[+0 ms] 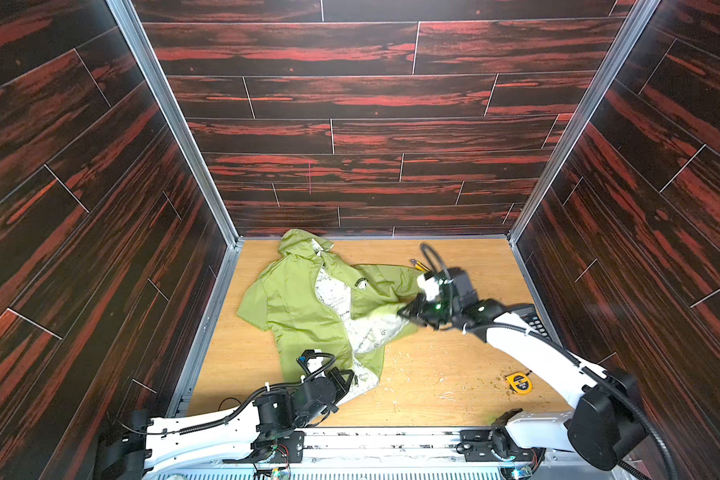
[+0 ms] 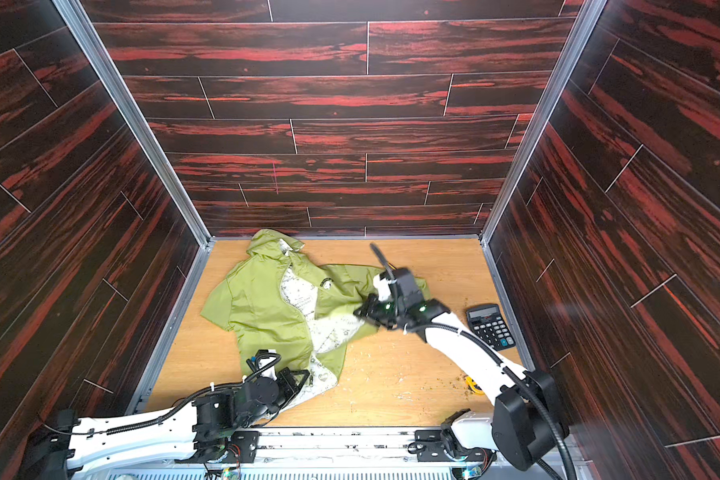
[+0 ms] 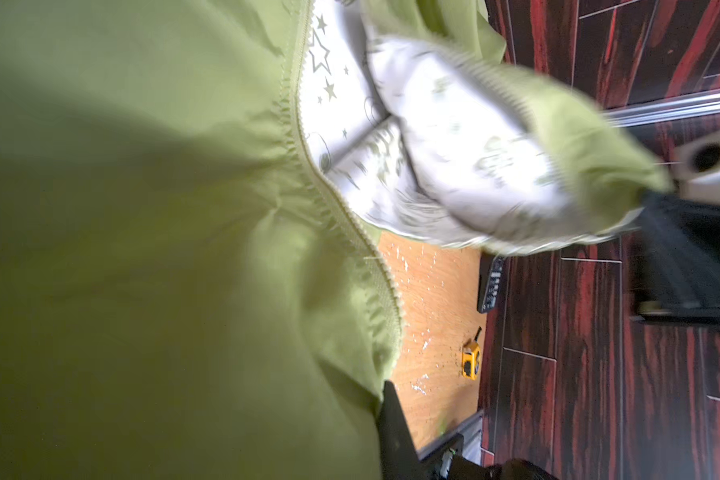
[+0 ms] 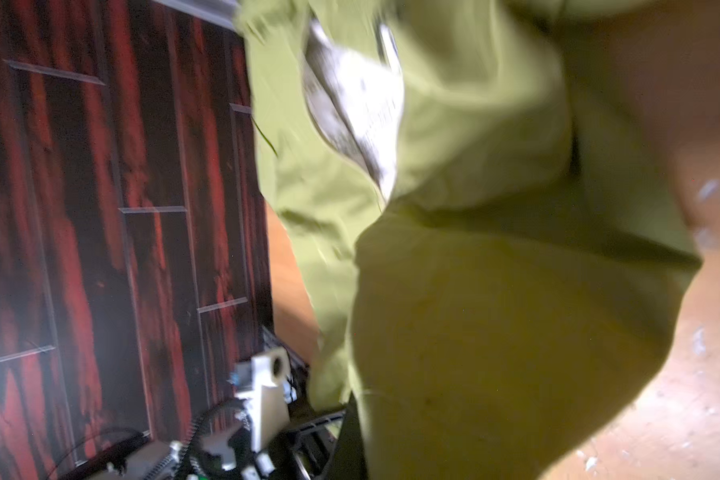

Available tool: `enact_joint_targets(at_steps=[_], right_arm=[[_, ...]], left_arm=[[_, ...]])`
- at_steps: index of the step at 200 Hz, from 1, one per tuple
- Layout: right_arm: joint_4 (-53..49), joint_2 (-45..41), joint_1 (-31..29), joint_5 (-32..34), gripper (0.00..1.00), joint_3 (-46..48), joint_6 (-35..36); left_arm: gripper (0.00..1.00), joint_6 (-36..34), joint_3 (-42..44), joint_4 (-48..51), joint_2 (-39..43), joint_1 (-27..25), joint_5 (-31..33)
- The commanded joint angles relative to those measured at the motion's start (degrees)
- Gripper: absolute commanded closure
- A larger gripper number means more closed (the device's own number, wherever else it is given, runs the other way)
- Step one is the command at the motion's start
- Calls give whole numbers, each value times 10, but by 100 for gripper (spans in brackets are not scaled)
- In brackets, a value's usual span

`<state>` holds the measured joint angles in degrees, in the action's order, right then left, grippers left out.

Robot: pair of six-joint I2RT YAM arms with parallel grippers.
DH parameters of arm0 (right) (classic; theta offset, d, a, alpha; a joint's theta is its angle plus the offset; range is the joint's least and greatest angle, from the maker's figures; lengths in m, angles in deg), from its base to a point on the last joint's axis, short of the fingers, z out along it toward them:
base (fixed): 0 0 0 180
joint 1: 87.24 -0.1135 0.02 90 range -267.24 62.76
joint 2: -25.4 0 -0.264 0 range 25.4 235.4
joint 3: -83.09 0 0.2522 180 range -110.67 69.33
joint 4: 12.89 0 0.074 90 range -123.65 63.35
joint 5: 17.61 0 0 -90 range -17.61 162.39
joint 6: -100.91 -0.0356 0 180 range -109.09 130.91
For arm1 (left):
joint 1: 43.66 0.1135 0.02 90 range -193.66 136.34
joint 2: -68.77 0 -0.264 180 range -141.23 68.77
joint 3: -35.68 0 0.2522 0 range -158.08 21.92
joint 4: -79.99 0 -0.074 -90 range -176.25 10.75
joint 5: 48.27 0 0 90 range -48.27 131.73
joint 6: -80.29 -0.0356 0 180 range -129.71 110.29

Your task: Zip up the jacket

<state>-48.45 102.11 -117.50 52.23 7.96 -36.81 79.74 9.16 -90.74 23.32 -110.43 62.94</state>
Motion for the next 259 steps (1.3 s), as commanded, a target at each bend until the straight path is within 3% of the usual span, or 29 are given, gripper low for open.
enact_joint_targets(at_steps=[1,25,71,129,157,183,243,259], right_arm=[[-132,-12,11,22,100,-76,93],[-116,-13,9,7,100,-54,78],[4,-10,-46,-39,100,123,-5],[156,24,-108,-56,100,271,-91],[192,40,-113,-59,93,301,-106],[205,47,-113,-57,81,314,-112],[137,5,-113,-3,33,317,-87],[134,-1,-114,11,16,317,-79]], left_arm=[[100,-39,-43,-44,-47,23,-29],[100,-54,-71,-79,-115,35,-63],[100,-50,-102,-107,-212,35,-100],[100,-29,-86,-110,-258,36,-107],[100,-22,-75,-113,-265,36,-102],[100,-18,-72,-113,-270,36,-105],[100,-21,-79,-125,-283,36,-120],[100,-23,-84,-126,-286,35,-123]])
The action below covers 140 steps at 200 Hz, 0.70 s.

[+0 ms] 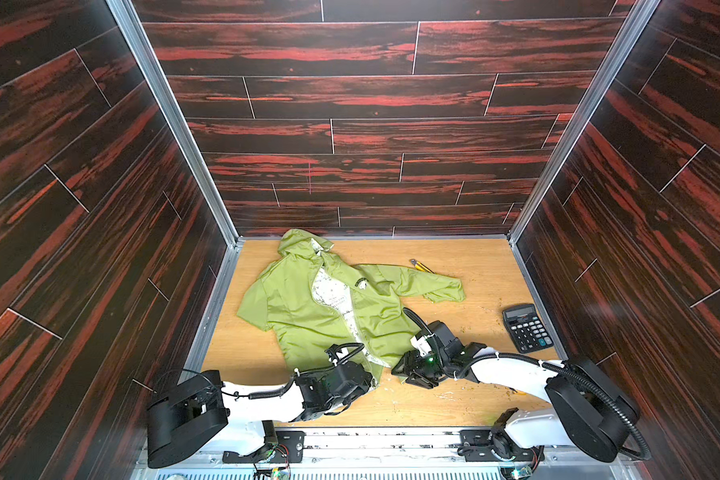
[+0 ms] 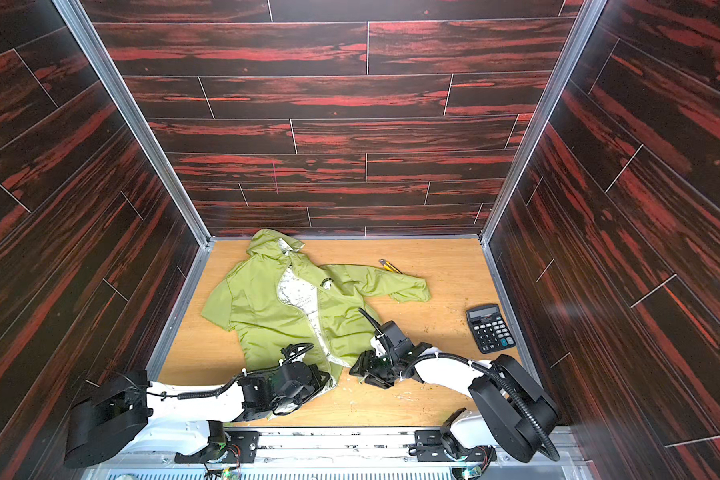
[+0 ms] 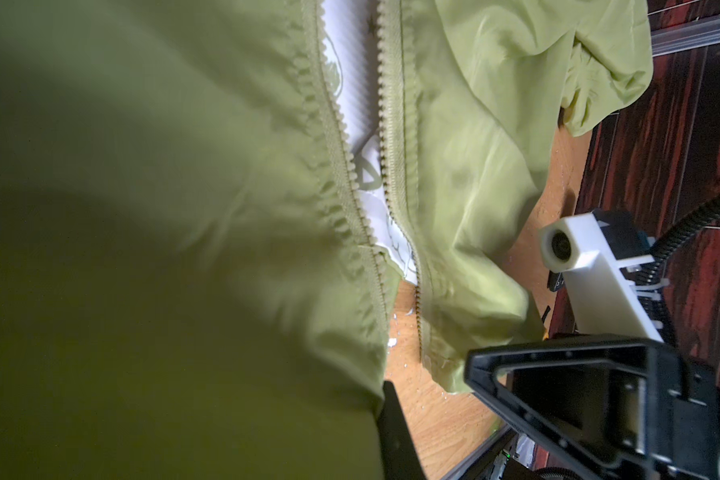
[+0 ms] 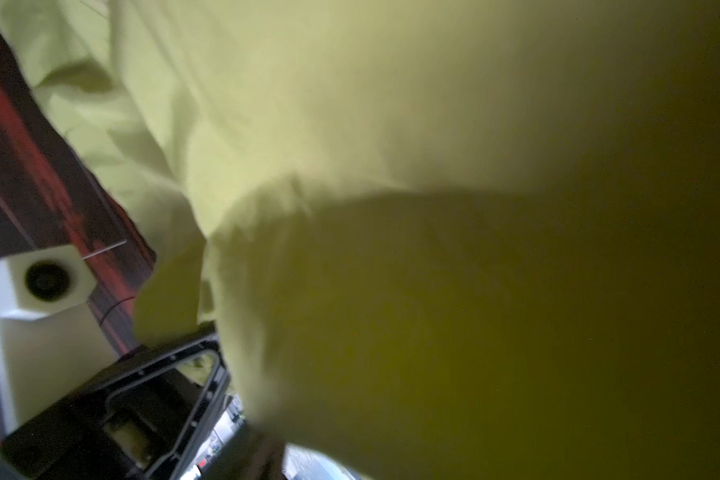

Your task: Zip up the jacket

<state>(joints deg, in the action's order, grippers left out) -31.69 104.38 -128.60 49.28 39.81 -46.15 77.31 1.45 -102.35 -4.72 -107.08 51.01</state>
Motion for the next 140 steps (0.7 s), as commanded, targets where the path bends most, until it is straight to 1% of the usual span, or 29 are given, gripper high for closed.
enact_joint_targets(at_steps=[1,3,5,12,32,50,69,83,105,140], right_arm=[[-34,-24,-2,43,14,-2,15],[-33,-24,-3,46,10,-2,17],[-33,-24,-3,46,10,-1,17],[-32,-23,-3,46,2,-2,22],[-27,-15,-5,39,1,-7,39],[-42,-17,-12,51,2,-18,56],[-77,-10,-16,66,9,-38,74],[-94,1,-19,69,21,-51,85],[-102,11,-33,72,33,-63,92],[-118,37,-46,79,43,-79,99]], left_arm=[[100,1,-7,-10,-5,2,-4],[100,0,-7,-10,-6,2,-5],[100,0,-8,-10,-7,2,-5],[100,-1,-9,-10,-7,2,-7],[100,-2,-9,-11,-6,2,-7],[100,-1,-7,-10,-2,2,-5],[100,1,-4,-11,1,2,-3],[100,2,-2,-11,3,2,0],[100,3,-1,-12,5,2,1],[100,3,-1,-14,5,2,2]])
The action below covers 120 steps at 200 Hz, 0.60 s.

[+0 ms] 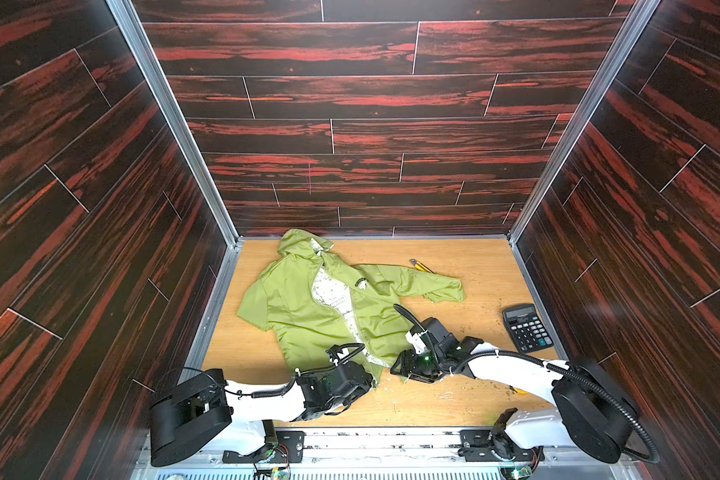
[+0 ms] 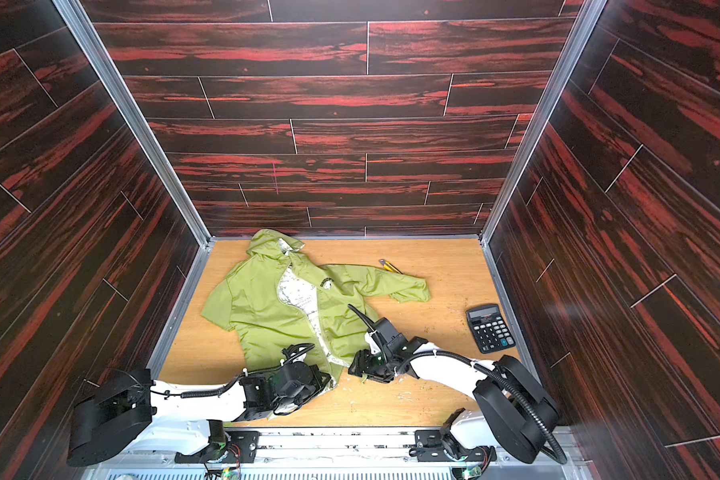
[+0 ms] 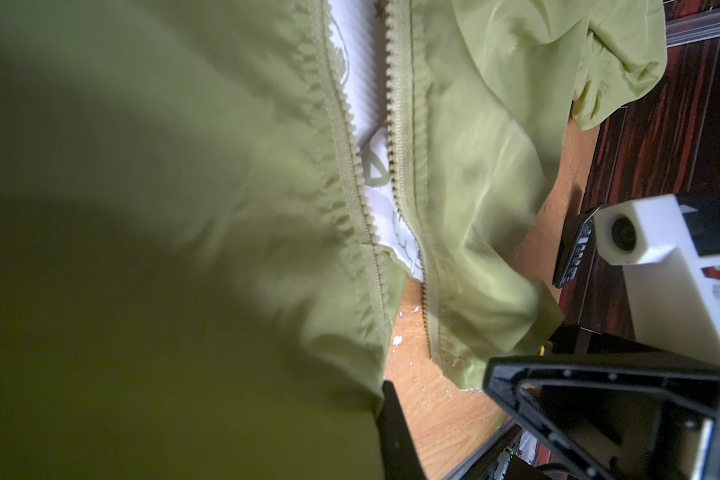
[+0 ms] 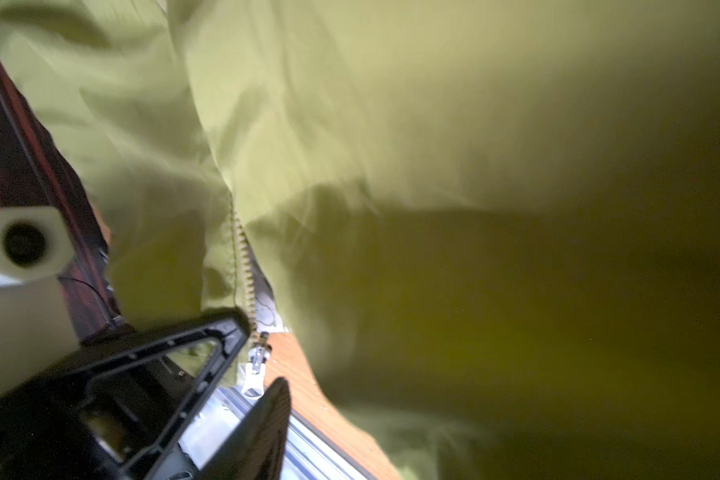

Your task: Zip up the jacket

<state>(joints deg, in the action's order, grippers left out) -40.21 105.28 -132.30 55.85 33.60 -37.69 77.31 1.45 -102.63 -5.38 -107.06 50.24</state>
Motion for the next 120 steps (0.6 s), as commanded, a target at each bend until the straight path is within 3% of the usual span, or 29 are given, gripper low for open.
enact_joint_targets(at_steps=[1,120], right_arm=[[-33,30,-10,13,43,-17,14],[-49,66,-12,32,81,-33,5]], left_arm=[[100,3,-1,-11,12,2,9],[100,7,10,-9,28,1,11]])
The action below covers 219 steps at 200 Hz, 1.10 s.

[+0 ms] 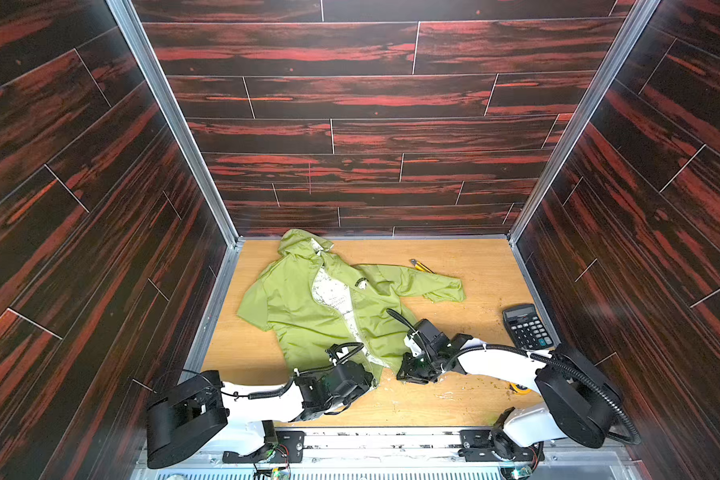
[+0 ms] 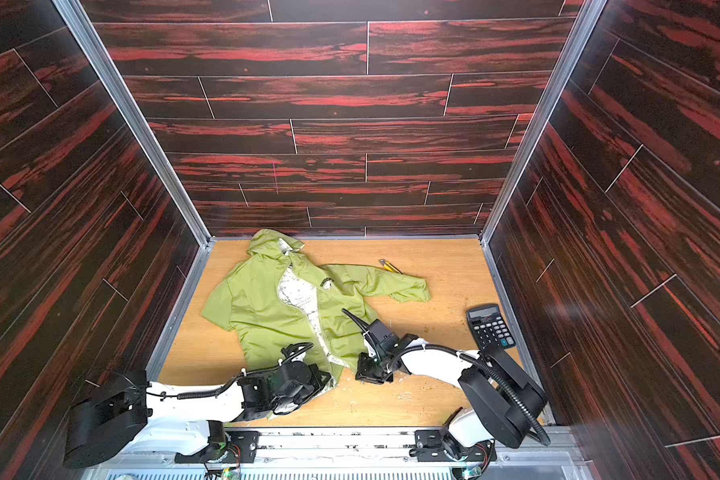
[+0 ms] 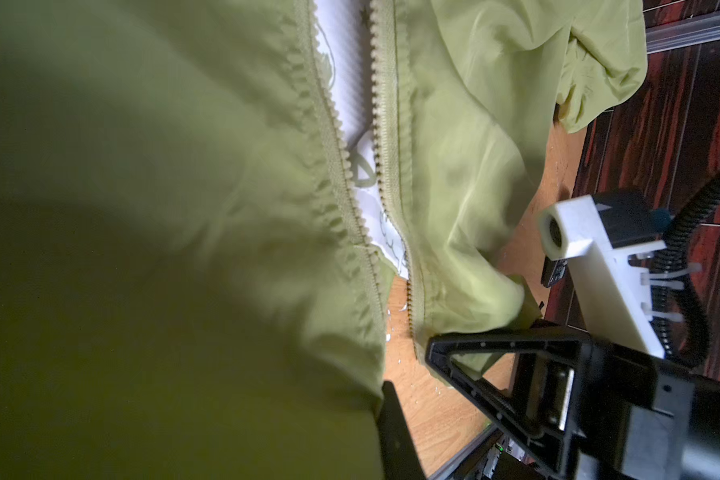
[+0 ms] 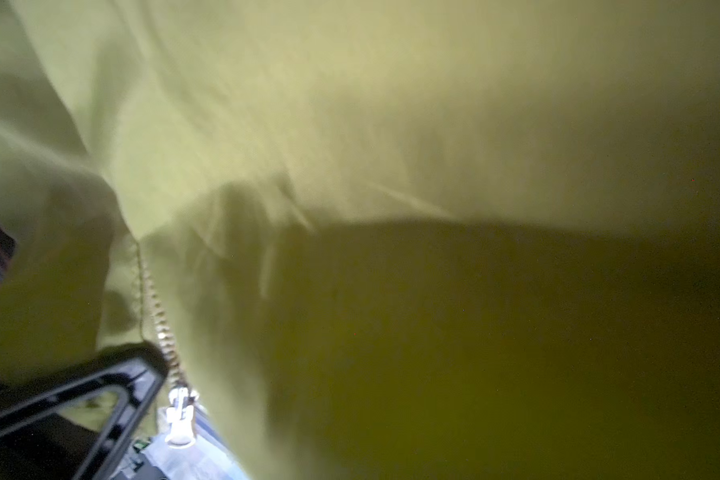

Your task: Zip up the jacket

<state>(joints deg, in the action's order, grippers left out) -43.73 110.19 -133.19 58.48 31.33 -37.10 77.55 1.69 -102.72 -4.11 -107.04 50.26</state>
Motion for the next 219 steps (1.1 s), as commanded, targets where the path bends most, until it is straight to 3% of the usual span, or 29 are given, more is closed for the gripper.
enact_joint_targets(at_steps=[1,48,150,194,219], right_arm=[[-14,17,-3,6,81,-11,0],[-7,23,-3,-3,89,-14,1],[-8,19,-3,-17,89,-7,13],[-9,17,-3,-23,100,-11,20],[-18,9,-3,-28,100,-24,24]], left_arm=[[100,5,8,-8,15,1,10],[100,6,12,-7,20,1,13],[100,7,19,-9,27,1,16],[100,7,24,-7,43,1,18],[100,0,30,3,69,1,26]])
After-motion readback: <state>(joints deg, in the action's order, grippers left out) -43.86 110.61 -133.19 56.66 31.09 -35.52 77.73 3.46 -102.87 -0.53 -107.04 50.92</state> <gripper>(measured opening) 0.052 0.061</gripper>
